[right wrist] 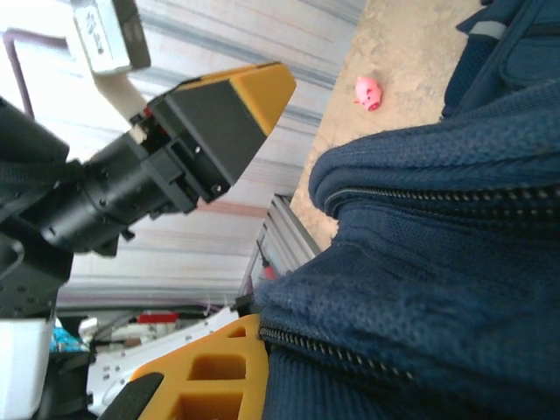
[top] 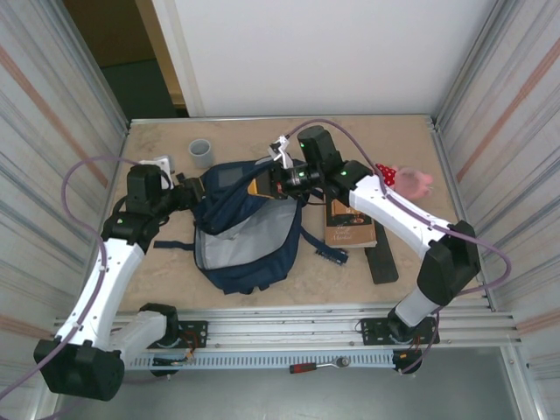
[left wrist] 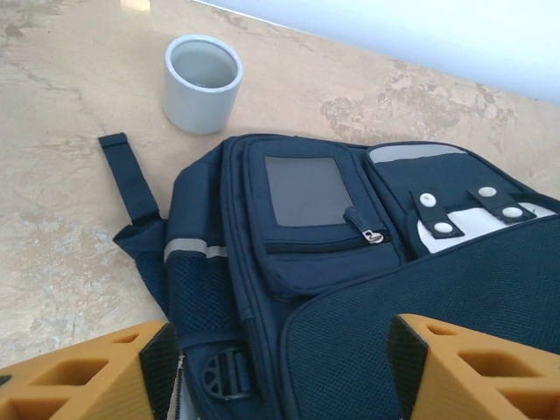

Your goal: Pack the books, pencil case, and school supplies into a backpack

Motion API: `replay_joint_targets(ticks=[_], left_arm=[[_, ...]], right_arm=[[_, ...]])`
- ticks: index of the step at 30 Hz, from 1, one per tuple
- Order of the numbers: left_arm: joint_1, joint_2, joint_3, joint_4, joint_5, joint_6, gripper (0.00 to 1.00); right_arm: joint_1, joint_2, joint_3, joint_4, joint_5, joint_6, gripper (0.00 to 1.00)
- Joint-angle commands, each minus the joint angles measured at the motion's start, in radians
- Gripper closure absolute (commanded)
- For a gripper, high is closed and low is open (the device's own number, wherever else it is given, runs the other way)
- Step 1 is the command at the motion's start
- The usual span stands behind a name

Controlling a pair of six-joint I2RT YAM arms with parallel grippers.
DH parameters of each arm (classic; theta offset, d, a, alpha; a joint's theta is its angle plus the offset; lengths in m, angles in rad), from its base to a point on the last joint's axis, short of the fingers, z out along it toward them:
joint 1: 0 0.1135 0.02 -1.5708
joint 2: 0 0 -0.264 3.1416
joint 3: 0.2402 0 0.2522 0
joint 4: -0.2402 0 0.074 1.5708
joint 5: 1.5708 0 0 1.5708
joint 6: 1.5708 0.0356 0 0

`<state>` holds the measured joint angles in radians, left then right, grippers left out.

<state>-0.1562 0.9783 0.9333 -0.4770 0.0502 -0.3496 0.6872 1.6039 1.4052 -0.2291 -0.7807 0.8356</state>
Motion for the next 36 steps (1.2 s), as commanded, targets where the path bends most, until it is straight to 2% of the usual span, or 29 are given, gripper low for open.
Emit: replay_joint_targets(ticks=[1,4,10,14,15,18,22,26,28,31,34,36], left_arm=[[0.008,0.002,0.008,-0.006,-0.01,-0.01,0.34],[0.007,0.009,0.0,-0.002,0.004,-0.021,0.34],[0.007,0.022,-0.021,0.019,0.072,-0.001,0.34],[0.007,0.018,-0.046,0.027,0.08,0.018,0.34],[0.009,0.014,-0.051,0.028,0.08,0.019,0.34],[0.007,0.005,-0.067,0.034,0.094,0.021,0.34],[0.008,0.003,-0.09,0.057,0.191,0.023,0.36],[-0.025,0.024,-0.147,0.116,0.256,-0.081,0.41],[-0.102,0.054,-0.208,0.213,0.271,-0.159,0.43],[-0.22,0.152,-0.236,0.258,0.181,-0.219,0.44],[-0.236,0.265,-0.286,0.31,0.144,-0.321,0.46],[-0.229,0.326,-0.298,0.288,0.11,-0.354,0.47]], right_arm=[[0.008,0.027,-0.022,0.171,0.047,0.072,1.0],[0.022,0.063,-0.037,0.217,0.072,0.088,1.0],[0.013,0.07,-0.101,0.169,0.165,0.094,1.0],[0.015,0.027,-0.17,0.104,0.203,0.129,0.7],[0.016,0.012,-0.19,0.086,0.211,0.14,0.66],[0.032,-0.043,-0.251,-0.002,0.262,0.156,0.58],[0.045,-0.095,-0.317,-0.124,0.298,0.178,0.54],[0.039,-0.115,-0.357,-0.189,0.297,0.179,0.52],[0.032,-0.106,-0.361,-0.198,0.281,0.175,0.52],[0.031,-0.087,-0.35,-0.203,0.257,0.171,0.51],[0.024,-0.096,-0.338,-0.246,0.265,0.155,0.5],[0.013,-0.125,-0.334,-0.301,0.275,0.135,0.47]])
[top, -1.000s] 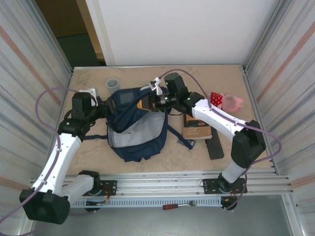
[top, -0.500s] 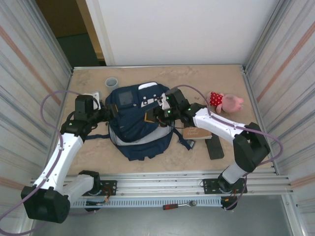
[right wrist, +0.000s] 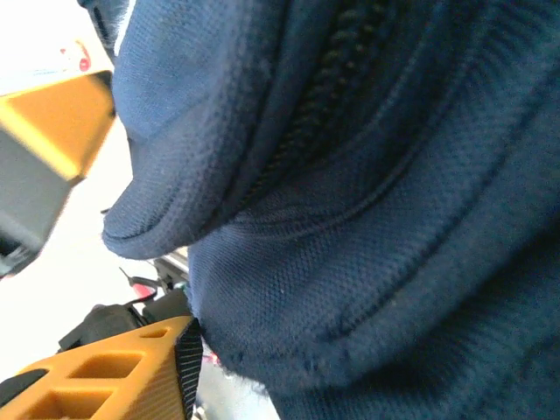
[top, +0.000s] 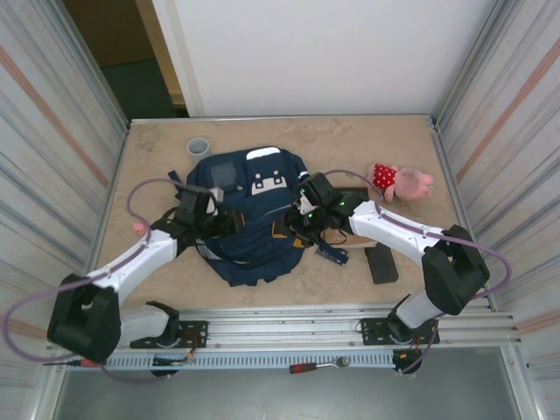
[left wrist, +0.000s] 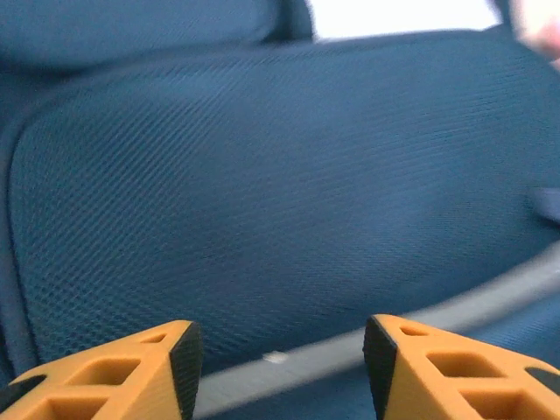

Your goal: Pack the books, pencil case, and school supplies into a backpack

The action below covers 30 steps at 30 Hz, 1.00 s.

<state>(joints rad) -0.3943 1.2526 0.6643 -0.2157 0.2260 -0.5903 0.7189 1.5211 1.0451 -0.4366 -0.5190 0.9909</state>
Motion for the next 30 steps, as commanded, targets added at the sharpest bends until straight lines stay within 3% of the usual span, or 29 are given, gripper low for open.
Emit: replay_joint_targets(ticks=[1,7,9,14,21,30], left_arm=[[0.011,0.076,-0.024,-0.002,-0.079,-0.111,0.47],[0.023,0.078,-0.023,-0.089,-0.116,-0.076,0.47],[0.023,0.055,-0.028,-0.105,-0.128,-0.069,0.47],[0.029,-0.006,-0.046,-0.151,-0.173,-0.074,0.46],[0.032,-0.106,-0.106,-0.182,-0.224,-0.126,0.46],[0.028,-0.234,-0.065,-0.296,-0.245,-0.117,0.46]], right_arm=[[-0.029,-0.064,0.032,-0.135,0.023,-0.037,0.43],[-0.163,-0.178,0.132,-0.465,0.094,-0.195,0.38],[-0.189,-0.168,0.166,-0.495,0.121,-0.236,0.39],[-0.159,-0.036,0.162,-0.325,0.114,-0.237,0.42],[-0.093,0.204,0.195,-0.144,0.22,-0.255,0.5],[0.029,0.297,0.192,0.015,0.201,-0.254,0.52]])
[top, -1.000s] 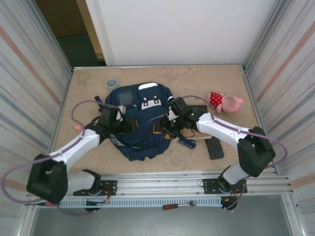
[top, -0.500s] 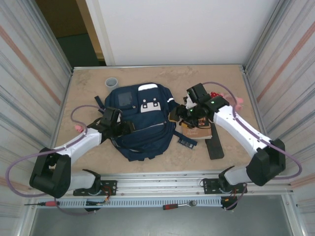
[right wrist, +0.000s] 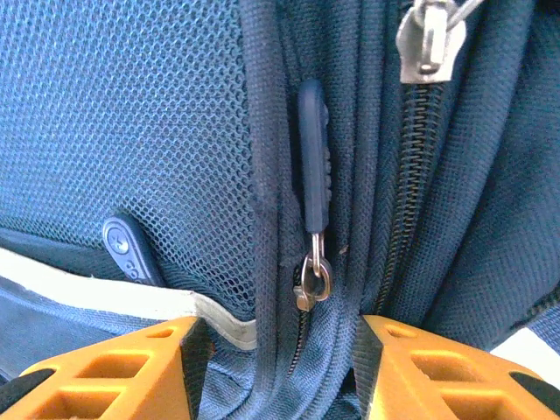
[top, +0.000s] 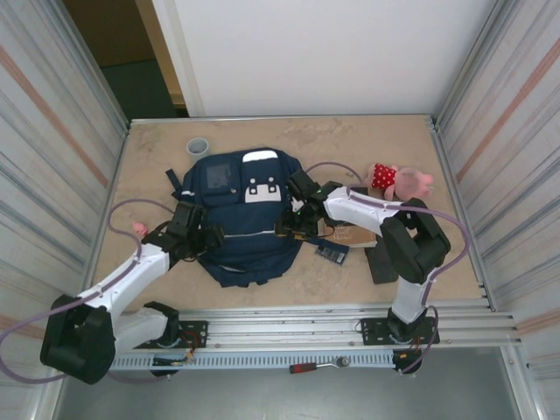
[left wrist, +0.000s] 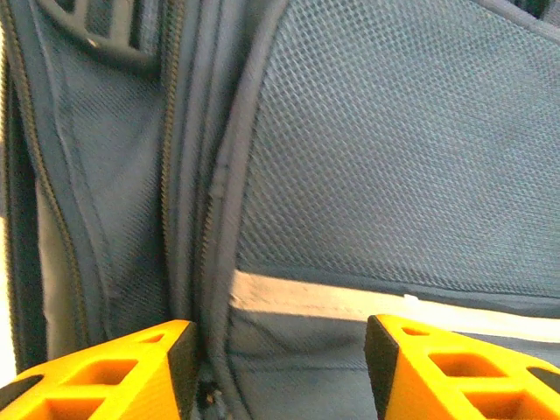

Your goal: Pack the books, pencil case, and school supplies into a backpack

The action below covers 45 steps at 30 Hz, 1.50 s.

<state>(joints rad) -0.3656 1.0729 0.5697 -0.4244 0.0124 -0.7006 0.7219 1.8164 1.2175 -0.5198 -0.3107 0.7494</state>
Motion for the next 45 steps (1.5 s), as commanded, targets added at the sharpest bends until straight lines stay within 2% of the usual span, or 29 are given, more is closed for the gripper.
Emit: replay_joint_targets(ticks=[1,3,8,12,15,19,23,26,30,34,40,42,45], left_arm=[[-0.005,-0.069,0.05,-0.107,-0.039,0.0,0.46],[-0.022,-0.096,0.103,-0.14,-0.054,0.017,0.46],[-0.084,-0.071,0.236,-0.126,-0.019,0.045,0.46],[-0.169,0.037,0.331,-0.014,0.067,0.011,0.46],[-0.233,0.164,0.403,0.076,0.119,0.004,0.45],[-0.266,0.371,0.495,0.205,0.254,0.003,0.45],[-0.346,0.571,0.647,0.244,0.311,0.037,0.46],[-0.384,0.717,0.744,0.247,0.358,0.036,0.46],[-0.404,0.855,0.806,0.279,0.395,0.006,0.46],[-0.41,0.945,0.832,0.313,0.431,-0.037,0.46],[-0.411,1.001,0.837,0.363,0.452,-0.071,0.46],[-0.411,1.016,0.837,0.382,0.46,-0.087,0.46],[-0.411,1.071,0.862,0.386,0.48,-0.102,0.46]], right_arm=[[0.024,-0.016,0.023,0.095,-0.006,-0.011,0.51],[0.009,-0.075,0.032,0.065,-0.014,-0.011,0.45],[-0.081,-0.248,0.043,-0.122,-0.054,-0.063,0.4],[-0.242,-0.362,0.062,-0.34,-0.091,-0.183,0.4],[-0.394,-0.406,0.073,-0.472,-0.042,-0.296,0.4],[-0.587,-0.371,0.068,-0.582,0.039,-0.414,0.4],[-0.726,-0.326,0.002,-0.546,0.071,-0.481,0.41],[-0.771,-0.29,-0.048,-0.501,0.036,-0.505,0.42],[-0.782,-0.237,-0.096,-0.476,-0.082,-0.536,0.43],[-0.785,-0.187,-0.146,-0.447,-0.017,-0.542,0.51],[-0.808,-0.135,-0.177,-0.391,0.013,-0.542,0.86],[-0.808,-0.125,-0.174,-0.393,0.016,-0.541,0.91],[-0.808,-0.123,-0.171,-0.401,0.012,-0.538,0.92]])
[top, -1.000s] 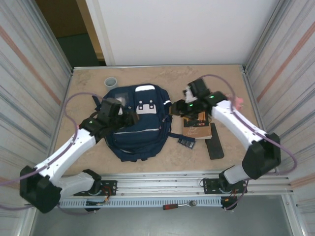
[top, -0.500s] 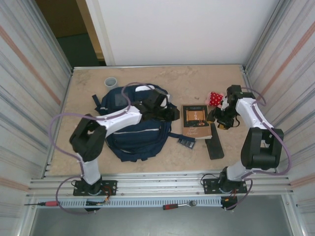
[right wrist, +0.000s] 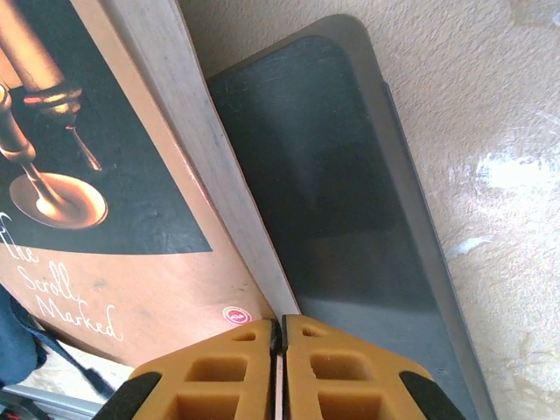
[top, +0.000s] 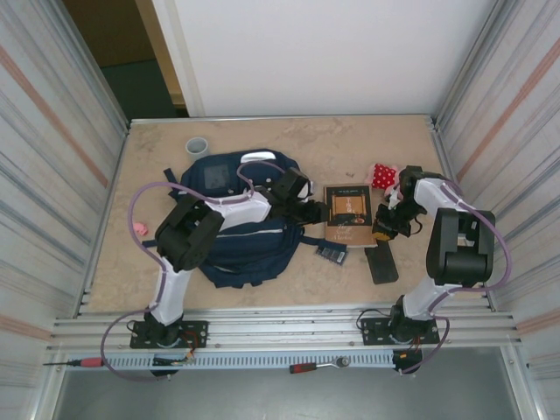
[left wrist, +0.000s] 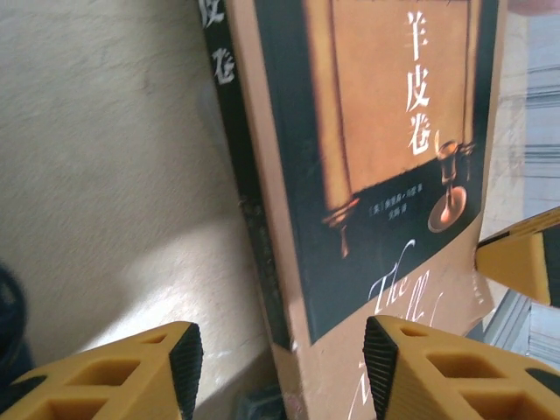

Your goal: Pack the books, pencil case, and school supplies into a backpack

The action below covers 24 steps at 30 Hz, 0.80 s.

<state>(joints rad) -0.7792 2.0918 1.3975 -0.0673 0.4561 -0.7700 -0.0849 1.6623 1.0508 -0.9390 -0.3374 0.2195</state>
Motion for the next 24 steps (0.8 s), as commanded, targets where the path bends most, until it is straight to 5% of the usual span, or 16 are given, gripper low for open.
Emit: replay_joint_targets(ticks=[1,24], left_arm=[[0.001,0.067,0.042,0.034,0.045,-0.039,0.46],[-0.036,-0.017,0.081,0.147,0.098,-0.094,0.58]], right_arm=[[-0.001,0.028,-0.004,0.016,0.038,-0.006,0.92],[0.011,0.001,0.015,0.004,-0.043,0.006,0.91]])
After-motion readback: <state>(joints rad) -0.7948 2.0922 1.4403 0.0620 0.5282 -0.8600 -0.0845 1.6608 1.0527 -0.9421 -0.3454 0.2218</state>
